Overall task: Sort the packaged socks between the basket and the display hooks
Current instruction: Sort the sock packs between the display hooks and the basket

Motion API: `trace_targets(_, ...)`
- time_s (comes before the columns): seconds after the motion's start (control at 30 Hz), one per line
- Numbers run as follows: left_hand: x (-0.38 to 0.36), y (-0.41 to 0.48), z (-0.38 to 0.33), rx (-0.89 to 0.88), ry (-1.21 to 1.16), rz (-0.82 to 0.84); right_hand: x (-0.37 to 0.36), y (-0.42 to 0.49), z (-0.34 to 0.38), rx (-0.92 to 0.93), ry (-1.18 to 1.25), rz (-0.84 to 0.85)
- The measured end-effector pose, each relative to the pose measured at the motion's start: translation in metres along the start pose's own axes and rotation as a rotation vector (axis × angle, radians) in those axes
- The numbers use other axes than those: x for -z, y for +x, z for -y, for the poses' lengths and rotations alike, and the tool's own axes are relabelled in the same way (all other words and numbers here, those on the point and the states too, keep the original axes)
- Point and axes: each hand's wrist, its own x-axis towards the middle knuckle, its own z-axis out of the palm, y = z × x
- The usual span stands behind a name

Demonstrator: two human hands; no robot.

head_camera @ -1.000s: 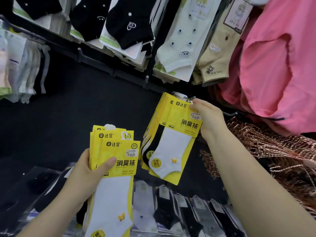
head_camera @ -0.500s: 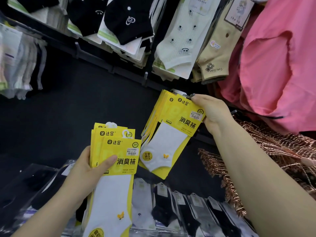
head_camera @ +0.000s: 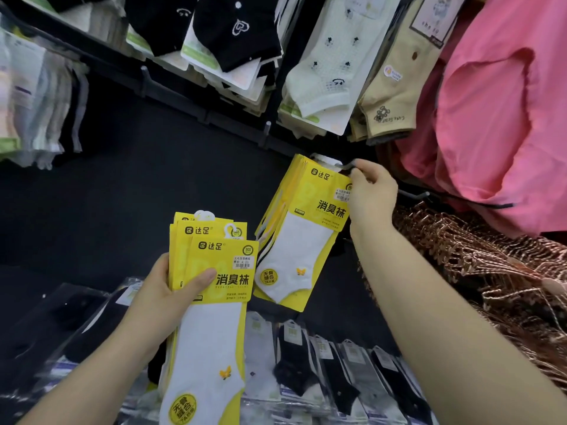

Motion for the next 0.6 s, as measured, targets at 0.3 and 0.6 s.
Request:
trace_targets(0.3,-0.018,-0.006,-0.001,-0.021,-0.128,-0.001,-0.027,-0.123,-0.019,-0.085,-0.151,0.686)
trace_targets(0.6,-0.027,-0.007,-0.002,0.006,-0.294,0.046,-0.009,-0.104,-0.017,-0.175,-0.023,0.653)
